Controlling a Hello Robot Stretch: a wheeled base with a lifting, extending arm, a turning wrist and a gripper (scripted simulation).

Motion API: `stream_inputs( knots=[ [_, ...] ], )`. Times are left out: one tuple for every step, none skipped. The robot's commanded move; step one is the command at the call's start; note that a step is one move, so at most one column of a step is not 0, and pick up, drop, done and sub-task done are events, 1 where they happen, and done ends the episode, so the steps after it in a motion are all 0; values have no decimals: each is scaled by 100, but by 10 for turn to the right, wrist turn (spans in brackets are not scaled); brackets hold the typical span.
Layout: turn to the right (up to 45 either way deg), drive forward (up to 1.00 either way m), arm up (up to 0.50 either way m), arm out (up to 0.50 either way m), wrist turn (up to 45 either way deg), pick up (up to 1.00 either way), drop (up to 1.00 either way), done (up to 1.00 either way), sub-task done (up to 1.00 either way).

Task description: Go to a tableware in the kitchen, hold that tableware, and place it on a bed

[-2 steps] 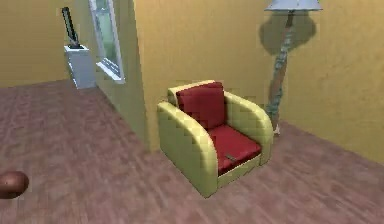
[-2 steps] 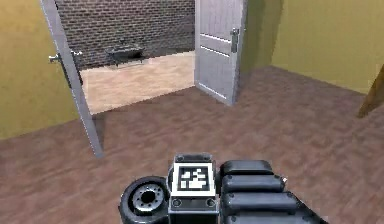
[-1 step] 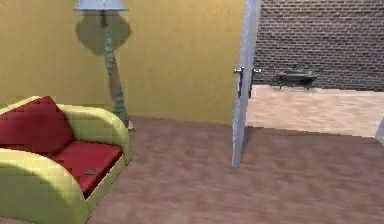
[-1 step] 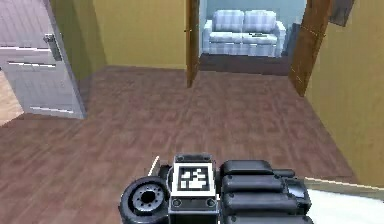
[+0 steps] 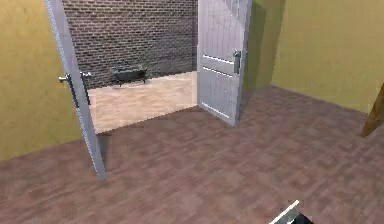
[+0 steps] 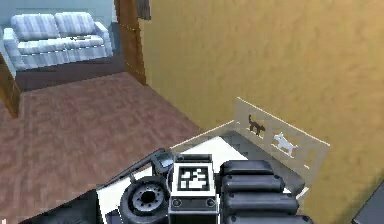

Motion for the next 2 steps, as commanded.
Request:
stream_inputs(
  knots=[
    [420,0,0,0,0,0,0,0,0],
    [-450,0,0,0,0,0,0,0,0]
  ],
)
